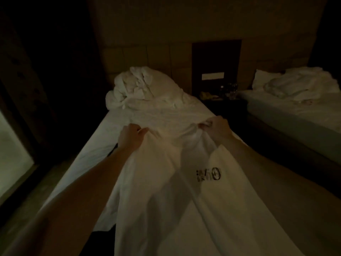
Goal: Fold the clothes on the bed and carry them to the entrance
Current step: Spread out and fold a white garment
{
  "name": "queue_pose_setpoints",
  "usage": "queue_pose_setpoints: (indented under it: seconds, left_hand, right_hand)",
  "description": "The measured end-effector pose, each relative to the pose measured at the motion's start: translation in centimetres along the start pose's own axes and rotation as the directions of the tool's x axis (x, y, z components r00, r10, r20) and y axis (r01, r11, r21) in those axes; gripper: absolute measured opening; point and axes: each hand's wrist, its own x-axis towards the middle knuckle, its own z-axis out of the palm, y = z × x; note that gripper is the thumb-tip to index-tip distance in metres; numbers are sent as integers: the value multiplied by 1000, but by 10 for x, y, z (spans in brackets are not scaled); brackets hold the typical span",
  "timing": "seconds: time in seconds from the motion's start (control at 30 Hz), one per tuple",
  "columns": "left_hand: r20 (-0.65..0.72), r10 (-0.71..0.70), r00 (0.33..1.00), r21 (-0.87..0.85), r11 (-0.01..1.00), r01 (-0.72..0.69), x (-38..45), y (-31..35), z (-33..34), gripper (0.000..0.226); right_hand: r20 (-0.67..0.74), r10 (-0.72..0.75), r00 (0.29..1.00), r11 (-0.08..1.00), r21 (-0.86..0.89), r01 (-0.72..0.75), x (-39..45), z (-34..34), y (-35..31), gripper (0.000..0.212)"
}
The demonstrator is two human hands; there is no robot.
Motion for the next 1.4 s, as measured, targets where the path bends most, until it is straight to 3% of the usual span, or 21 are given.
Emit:
queue_pose_setpoints:
  seconds: [0.17,0.27,0.4,0.57,0.67,0.73,0.8,0.83,0.93,1.0,1.13,1.27,1.33,1.4]
  left_hand:
    - [211,-138,968,0,990,142,6,-67,144,31]
    - [273,-183,945,-38,979,200,0,-100,198,26]
    - [222,-179,958,-175,960,220,-7,-119,222,27]
    - [176,-238,955,-235,932,275,-25,-142,194,29]
    - [241,-305,921,49,952,303,-49,-177,177,44]
    - [371,-394,841,337,901,274,-65,-195,172,62]
    - [450,-510,733,388,851,354,-84,-199,167,72]
    - [449,-540,712,383,836,392,-91,-205,171,77]
    - [394,-534,748,285,845,453,-100,-200,170,67]
    - [315,-521,793,67,846,529,-95,-194,165,59]
    - [147,-462,875,-75,877,475,-68,-184,132,41]
    - [287,-424,859,-169,860,481,-41,-147,101,55]
    - [443,-414,795,-333,747,575,-37,-119,94,55]
    - [618,-338,709,-440,599,669,-40,-87,90,40]
  right_hand:
    - [104,165,981,982,-109,-153,31,116,86,26]
    - [168,250,954,963,-149,-226,39,169,137,35]
    - [285,249,926,962,-181,-203,29,206,176,21]
    - [333,326,885,932,-272,-241,-1,203,196,55]
    - [348,398,849,890,-369,-267,-21,181,196,62]
    - [336,464,820,833,-479,-275,-33,163,196,68]
    - [322,519,792,782,-552,-288,-42,145,200,71]
    - [340,536,773,777,-557,-293,-45,138,205,73]
    - [368,562,741,770,-560,-306,-51,120,212,67]
    - [311,570,760,745,-586,-319,-52,112,216,54]
    - [228,619,752,686,-624,-375,-47,103,221,45]
    - [284,577,765,765,-516,-385,-45,96,220,67]
    - [317,522,792,832,-393,-391,-47,89,216,68]
    - [291,491,821,861,-305,-407,-48,82,210,60]
